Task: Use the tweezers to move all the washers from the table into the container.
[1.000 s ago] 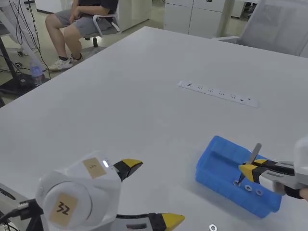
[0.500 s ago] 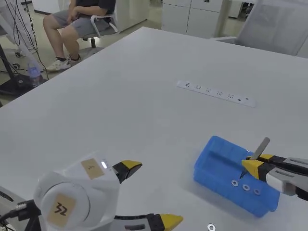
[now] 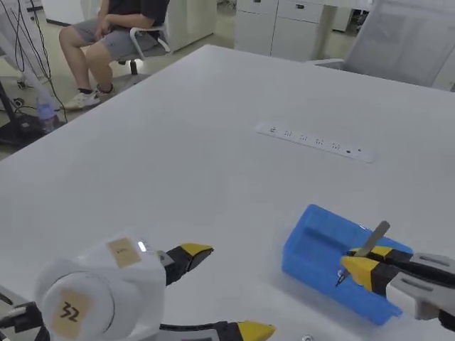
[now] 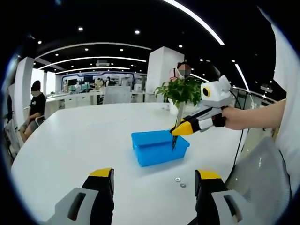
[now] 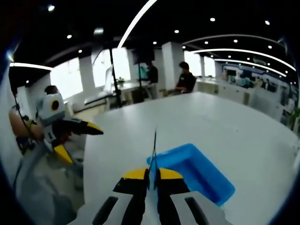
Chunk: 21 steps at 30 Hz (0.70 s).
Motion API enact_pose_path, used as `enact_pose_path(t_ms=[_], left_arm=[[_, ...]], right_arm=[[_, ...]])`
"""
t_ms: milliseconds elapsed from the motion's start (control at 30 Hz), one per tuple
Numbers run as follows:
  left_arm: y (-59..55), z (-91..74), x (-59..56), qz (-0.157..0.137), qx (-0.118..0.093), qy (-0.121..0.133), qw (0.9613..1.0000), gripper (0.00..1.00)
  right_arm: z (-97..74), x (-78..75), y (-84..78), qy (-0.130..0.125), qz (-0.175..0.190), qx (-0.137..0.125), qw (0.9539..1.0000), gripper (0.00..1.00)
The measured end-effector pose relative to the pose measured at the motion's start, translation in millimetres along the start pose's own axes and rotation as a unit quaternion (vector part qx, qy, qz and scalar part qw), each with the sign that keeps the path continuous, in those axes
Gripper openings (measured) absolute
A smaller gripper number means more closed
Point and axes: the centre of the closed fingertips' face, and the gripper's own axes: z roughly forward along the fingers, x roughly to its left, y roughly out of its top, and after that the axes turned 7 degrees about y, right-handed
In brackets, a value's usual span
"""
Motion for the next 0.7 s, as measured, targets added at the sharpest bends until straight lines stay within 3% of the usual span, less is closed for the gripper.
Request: enact_pose_path(t_ms=[267, 533, 700], left_arm=[[8.3, -1.9, -1.9, -0.043, -0.022, -0.016, 0.9987, 0.7], [24.6, -5.4, -0.3, -0.096, -0.065, -0.023, 0.993, 0.72], [30.7, -7.2, 1.6, -0.111, -0.081, -0.023, 0.9902, 0.73]], right_arm=[[12.2, 14.1, -21.3, 0.029, 0.021, 0.014, 0.9993, 0.04], [23.6, 18.3, -46.9, 0.05, 0.041, 0.034, 0.9973, 0.04], [26.3, 23.4, -56.4, 0.056, 0.051, 0.044, 0.9962, 0.04]])
